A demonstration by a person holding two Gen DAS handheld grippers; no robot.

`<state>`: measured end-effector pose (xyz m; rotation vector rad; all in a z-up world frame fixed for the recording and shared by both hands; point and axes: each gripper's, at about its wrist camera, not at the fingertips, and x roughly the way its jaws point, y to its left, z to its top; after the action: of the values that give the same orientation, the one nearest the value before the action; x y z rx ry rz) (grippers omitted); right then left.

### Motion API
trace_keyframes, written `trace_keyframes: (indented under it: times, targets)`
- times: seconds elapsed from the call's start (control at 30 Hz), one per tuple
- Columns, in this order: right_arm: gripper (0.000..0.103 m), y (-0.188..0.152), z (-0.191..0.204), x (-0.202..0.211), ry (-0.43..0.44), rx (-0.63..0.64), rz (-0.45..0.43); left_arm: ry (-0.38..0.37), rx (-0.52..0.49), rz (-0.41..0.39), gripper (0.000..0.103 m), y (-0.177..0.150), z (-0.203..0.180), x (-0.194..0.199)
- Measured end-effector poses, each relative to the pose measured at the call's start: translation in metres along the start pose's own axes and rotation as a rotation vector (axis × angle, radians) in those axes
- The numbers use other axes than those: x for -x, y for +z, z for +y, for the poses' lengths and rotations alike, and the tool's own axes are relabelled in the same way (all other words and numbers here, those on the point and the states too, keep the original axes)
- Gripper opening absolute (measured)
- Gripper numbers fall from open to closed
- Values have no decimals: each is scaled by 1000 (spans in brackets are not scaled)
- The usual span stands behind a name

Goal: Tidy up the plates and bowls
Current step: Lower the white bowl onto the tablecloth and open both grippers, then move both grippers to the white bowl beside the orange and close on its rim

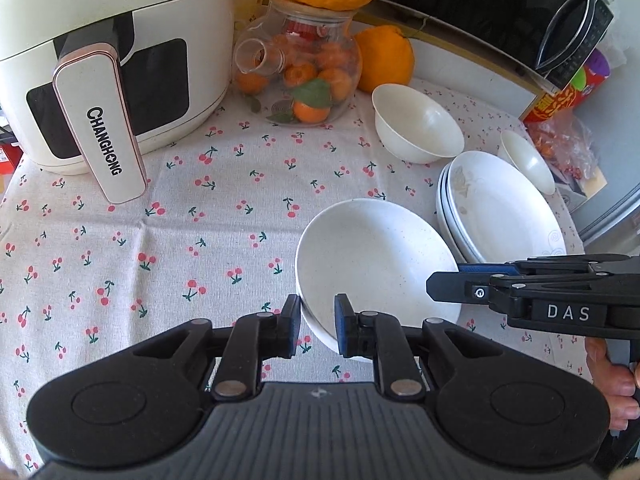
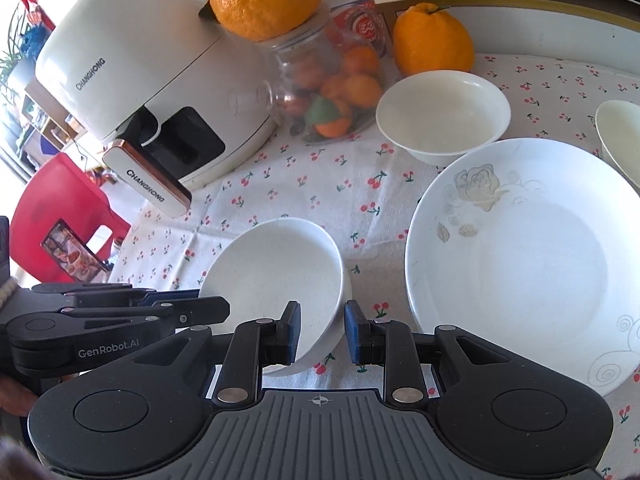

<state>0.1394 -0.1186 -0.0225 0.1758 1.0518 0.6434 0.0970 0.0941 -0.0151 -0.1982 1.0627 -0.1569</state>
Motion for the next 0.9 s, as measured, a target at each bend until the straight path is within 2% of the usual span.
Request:
trace_keyframes:
  times: [0.23, 0.3, 0.4, 0.5, 0.6, 0.7, 0.9]
  targets:
    - [25, 0, -1, 0, 1, -4, 0, -6, 7, -8, 26, 2, -2, 2]
    - [34, 1, -2, 2, 0, -9, -9, -10, 11, -19, 32, 4, -2, 5]
    - [39, 4, -3, 5, 8, -20, -21, -13, 15, -29, 40, 6, -2, 7]
    - [49, 6, -5, 8, 20, -30, -31, -16, 20, -33, 49, 8, -3, 8]
    - [53, 9, -6, 11, 27, -29, -38, -20, 24, -37, 56, 10, -4, 9]
    - [60, 11, -6, 15, 33, -26, -51, -35, 26, -45, 65, 13, -5, 11]
    - [83, 19, -7, 32, 32, 4, -119, -46, 56, -89, 90, 20, -5, 16]
